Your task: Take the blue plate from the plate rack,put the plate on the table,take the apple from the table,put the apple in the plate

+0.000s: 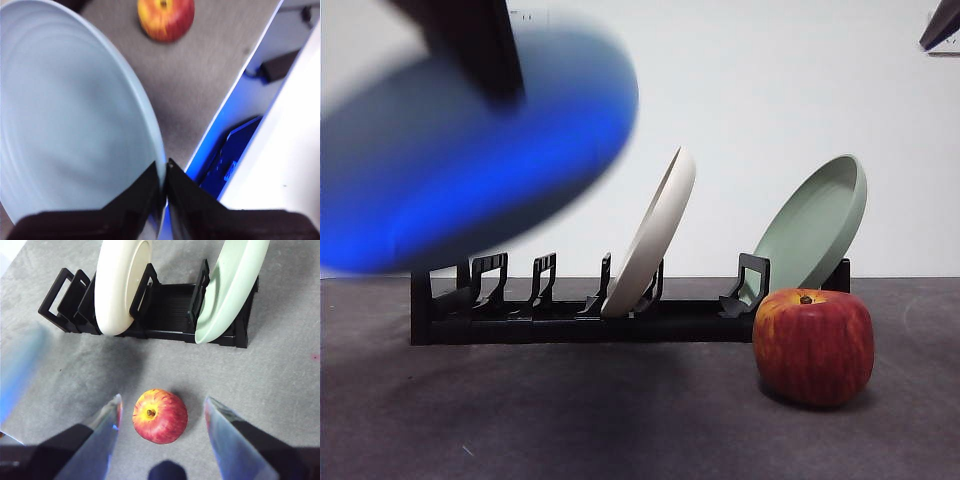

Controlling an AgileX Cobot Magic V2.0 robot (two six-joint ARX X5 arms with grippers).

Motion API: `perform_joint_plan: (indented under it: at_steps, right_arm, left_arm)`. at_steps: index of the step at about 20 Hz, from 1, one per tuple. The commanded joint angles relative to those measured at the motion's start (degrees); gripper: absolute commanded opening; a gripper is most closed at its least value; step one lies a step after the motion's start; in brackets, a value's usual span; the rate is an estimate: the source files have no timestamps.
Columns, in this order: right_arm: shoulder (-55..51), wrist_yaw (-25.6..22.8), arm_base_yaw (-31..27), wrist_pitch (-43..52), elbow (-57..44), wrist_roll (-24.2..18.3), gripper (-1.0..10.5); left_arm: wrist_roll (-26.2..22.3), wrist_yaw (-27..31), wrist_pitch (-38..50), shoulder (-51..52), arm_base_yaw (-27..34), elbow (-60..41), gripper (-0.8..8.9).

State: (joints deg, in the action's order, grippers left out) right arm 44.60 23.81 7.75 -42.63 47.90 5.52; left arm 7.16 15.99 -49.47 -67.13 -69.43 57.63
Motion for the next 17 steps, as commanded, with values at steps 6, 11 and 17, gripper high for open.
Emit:
perform_joint_plan:
  at_steps: [6, 11, 17]
  right_arm:
    - [0.00, -0.15, -0.15, 0.09, 0.28, -0.46, 2.8]
    - [0.00, -0.15, -0.13, 0.09, 0.28, -0.46, 2.8]
    - [0.04, 0.17, -0.13, 0.09, 0.28, -0.46, 2.9]
  left_arm:
    - [-2.99, 5.51, 7.98, -19.96, 0.04, -1.46, -0.09]
    - [-4.09, 6.43, 14.36, -26.56, 0.04, -1.46, 0.06]
    - [-3.89, 6.36, 15.96, -26.53, 0.81, -0.79, 4.71]
